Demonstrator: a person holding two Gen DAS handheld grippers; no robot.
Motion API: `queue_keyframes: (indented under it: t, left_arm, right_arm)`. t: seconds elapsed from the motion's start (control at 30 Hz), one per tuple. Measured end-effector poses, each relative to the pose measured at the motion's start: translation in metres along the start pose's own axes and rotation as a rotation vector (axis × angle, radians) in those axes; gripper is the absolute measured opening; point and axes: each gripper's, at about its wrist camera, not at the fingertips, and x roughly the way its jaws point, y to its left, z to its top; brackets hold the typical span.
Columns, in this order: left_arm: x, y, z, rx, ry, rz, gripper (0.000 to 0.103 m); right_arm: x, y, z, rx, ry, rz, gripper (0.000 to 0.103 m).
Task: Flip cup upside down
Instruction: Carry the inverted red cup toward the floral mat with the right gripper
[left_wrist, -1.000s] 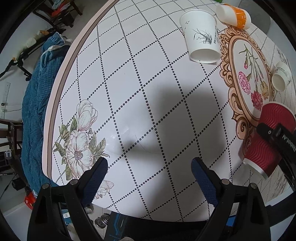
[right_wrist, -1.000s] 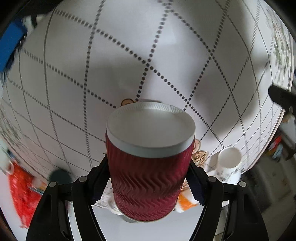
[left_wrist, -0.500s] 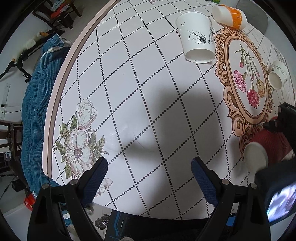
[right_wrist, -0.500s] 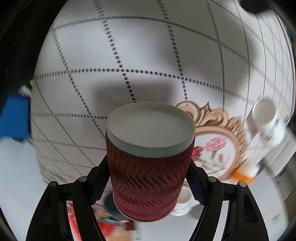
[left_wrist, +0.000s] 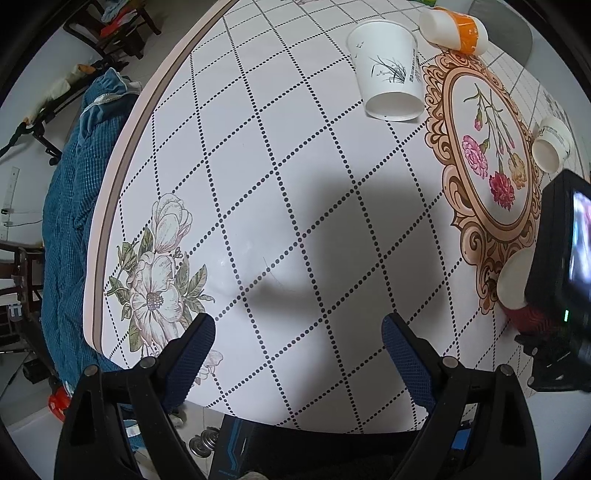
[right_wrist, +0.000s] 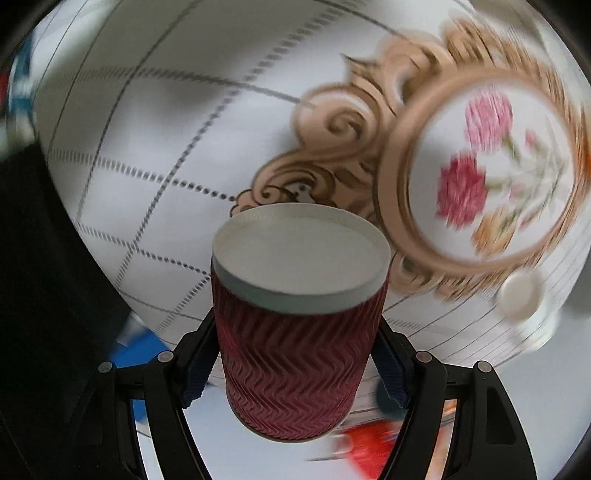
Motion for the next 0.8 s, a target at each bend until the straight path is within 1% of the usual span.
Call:
queue_keyframes:
  t: [0.17,0.27,0.5,0.6,0.7,0.77,0.8]
  left_arm:
    - [-0.002,-0.003,-0.003,0.01,-0.001,0.002,0.092]
    - [-0.002,-0.005,-0.003,0.014,0.0,0.002,0.092]
    - [-0.004,-0.011,-0.005,0.031,0.0,0.002,0.092]
    - [-0.005,-0.015,-0.005,0.038,0.0,0.002,0.092]
    - [-0.006,-0.018,-0.006,0.045,-0.001,0.003,0.092]
    - [-0.006,-0.019,-0.006,0.049,-0.001,0.002,0.092]
    - [-0.006,-0.019,-0.007,0.052,-0.001,0.003,0.092]
  right_arm:
    - [0.013,-0.025,-0.004,0.141,0.019,0.155,0.077]
    - [0.017,-0.039,-0.002,0.194,0.025,0.213,0.077]
    - [0.035,-0.076,-0.011,0.333,0.024,0.348,0.078]
    - [0.04,-0.092,-0.013,0.368,0.024,0.376,0.078]
    - [0.043,-0.109,-0.013,0.391,0.028,0.385,0.079]
    - [0.039,-0.106,-0.005,0.416,0.032,0.391,0.079]
    - [0.039,-0.112,-0.006,0.423,0.028,0.393,0.08]
